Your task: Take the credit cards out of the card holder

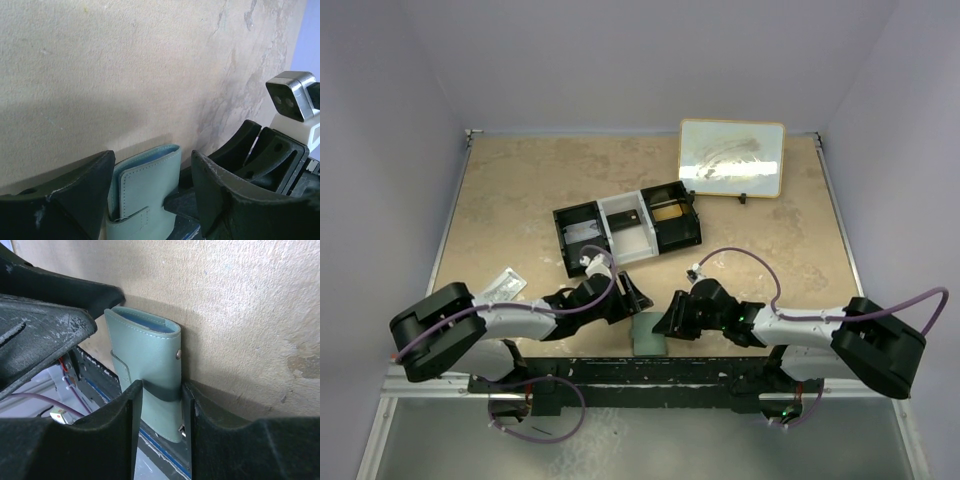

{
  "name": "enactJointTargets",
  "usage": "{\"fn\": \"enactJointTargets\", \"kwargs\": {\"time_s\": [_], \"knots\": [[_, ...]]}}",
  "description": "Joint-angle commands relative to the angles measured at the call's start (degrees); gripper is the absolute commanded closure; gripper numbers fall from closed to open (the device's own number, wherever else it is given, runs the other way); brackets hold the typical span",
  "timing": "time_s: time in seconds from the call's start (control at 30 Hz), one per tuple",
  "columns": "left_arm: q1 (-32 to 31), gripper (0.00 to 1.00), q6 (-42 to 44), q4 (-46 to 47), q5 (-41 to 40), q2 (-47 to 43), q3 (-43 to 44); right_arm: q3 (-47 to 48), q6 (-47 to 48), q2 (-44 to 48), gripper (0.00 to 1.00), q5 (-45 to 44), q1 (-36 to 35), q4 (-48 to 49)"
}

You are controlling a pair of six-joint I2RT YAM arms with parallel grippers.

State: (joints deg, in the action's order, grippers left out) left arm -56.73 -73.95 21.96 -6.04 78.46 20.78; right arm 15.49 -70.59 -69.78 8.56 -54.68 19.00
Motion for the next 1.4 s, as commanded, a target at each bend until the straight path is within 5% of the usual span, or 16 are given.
{"fn": "enactJointTargets", "kwargs": {"time_s": [0.0, 0.2, 0.53, 0.9, 1.37], "knots": [[-0.6, 0.38, 2.6, -12.8, -0.4, -3.8, 2.0, 0.0, -0.4, 0.8, 0.59, -1.2, 0.1, -1.5], [-0.7, 0.34, 6.6, -33.2, -7.1, -9.6, 7.1, 0.6, -0.3, -0.3, 0.58, -1.9, 0.1, -2.7], [-5.6, 0.37, -5.5, -10.9, 1.4, -7.8, -3.1, 3.1, 1.9, -3.9, 0.56, -2.9, 0.1, -4.1], [-7.2, 0.49, -9.8, -12.4, -4.8, -10.8, -4.9, 3.6, 2.1, -4.6, 0.56, -2.1, 0.1, -4.2], [-7.2, 1.0, -4.6, -16.5, -7.0, -13.3, 1.3, 7.4, 3.9, -6.5, 0.56, -0.9, 0.1, -4.9]]}}
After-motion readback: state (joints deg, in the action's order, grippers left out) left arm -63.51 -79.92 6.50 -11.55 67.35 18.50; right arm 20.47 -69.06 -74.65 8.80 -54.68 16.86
